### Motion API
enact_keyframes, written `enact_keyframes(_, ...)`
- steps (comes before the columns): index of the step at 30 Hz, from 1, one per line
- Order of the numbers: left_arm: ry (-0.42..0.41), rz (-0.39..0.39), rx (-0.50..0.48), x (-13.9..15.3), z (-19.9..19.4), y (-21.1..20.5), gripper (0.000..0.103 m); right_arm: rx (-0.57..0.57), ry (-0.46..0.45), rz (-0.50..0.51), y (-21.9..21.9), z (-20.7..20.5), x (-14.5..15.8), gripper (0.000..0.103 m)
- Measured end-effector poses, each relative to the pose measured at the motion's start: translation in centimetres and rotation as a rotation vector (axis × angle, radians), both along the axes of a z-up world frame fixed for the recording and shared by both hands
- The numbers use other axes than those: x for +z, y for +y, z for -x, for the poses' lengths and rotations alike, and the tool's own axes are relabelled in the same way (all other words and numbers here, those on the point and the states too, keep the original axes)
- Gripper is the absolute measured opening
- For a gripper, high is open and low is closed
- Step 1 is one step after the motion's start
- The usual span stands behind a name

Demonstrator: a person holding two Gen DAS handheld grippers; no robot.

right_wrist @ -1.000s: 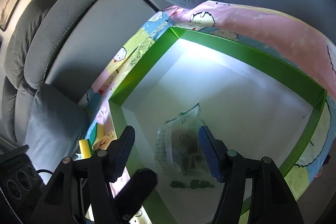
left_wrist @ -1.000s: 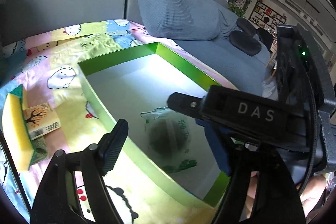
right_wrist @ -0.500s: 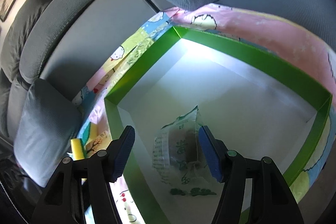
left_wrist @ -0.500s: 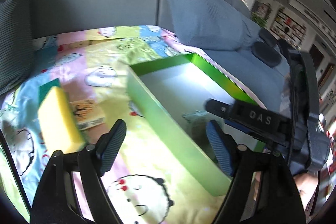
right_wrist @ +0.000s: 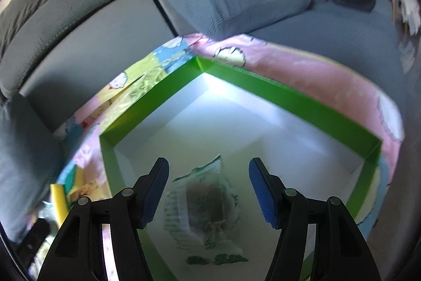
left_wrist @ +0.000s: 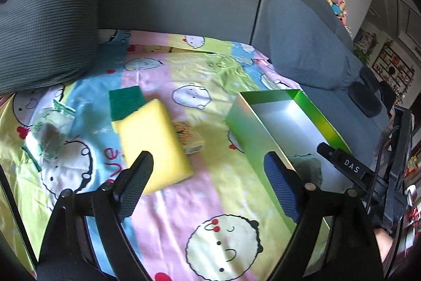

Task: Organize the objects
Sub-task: 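Lower the bag into the green-rimmed box and open the right gripper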

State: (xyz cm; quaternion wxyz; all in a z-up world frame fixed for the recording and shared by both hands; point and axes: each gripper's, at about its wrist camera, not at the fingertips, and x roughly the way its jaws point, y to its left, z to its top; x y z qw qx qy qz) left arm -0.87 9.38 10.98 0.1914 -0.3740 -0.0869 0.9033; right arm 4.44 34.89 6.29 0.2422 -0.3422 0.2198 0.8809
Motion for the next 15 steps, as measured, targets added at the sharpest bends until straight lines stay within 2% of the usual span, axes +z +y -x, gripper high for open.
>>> enact_keyframes(2,-0.007,-0.008,0.016,0.0,0.0,-0.6,0.085,0.002,-0.031,-0.043,-0.6,0.2,0.1,0.065)
enact_keyframes(15,-0.018,-0.024,0.034,0.1,0.0,-2.0,0.085,0.049,-0.099,-0.034,-2.5,1.0,-0.7,0.065)
